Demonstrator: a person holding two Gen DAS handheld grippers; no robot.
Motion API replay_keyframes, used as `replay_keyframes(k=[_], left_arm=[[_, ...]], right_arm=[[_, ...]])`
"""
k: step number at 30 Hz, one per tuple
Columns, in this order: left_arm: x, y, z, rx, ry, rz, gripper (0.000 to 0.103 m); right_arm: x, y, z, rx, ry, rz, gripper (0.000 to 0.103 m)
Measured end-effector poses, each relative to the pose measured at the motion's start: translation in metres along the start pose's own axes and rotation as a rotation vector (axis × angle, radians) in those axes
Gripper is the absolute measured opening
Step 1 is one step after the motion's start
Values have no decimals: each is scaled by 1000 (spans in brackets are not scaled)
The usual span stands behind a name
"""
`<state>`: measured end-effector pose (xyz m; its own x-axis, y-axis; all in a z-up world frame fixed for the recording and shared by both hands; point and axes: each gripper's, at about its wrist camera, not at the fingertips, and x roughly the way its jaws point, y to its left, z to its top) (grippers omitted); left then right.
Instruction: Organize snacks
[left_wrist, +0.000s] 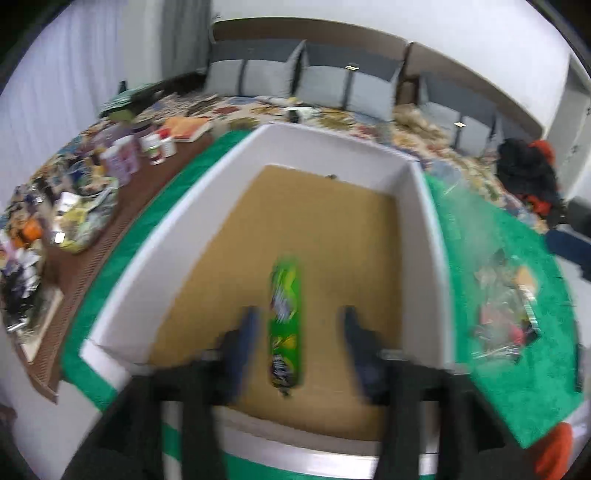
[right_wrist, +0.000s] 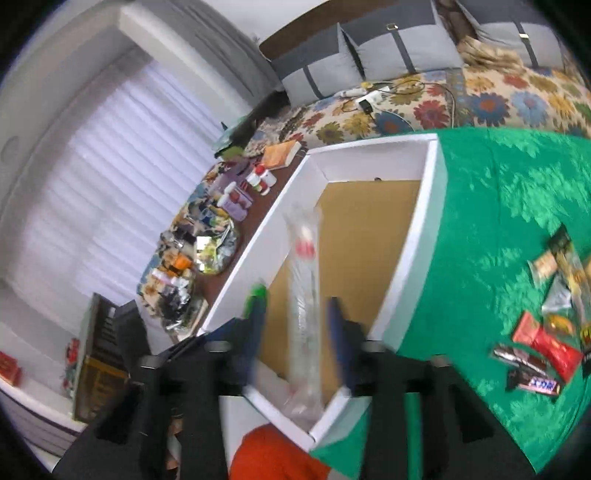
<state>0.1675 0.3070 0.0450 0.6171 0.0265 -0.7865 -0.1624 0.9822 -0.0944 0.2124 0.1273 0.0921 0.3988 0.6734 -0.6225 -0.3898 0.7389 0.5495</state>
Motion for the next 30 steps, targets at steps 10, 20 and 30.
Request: replay_keyframes(k=[10, 20, 30], left_arm=[[29, -34, -11, 280, -123, 177, 82], [42, -64, -40, 410, -64, 281, 79], [0, -67, -69, 289, -121, 293, 83]], right_arm=[[-52, -130, -92, -93, -20, -399, 61], [-190, -290, -224, 92, -151, -765, 62], [-190, -285, -219, 113, -211, -781, 69]])
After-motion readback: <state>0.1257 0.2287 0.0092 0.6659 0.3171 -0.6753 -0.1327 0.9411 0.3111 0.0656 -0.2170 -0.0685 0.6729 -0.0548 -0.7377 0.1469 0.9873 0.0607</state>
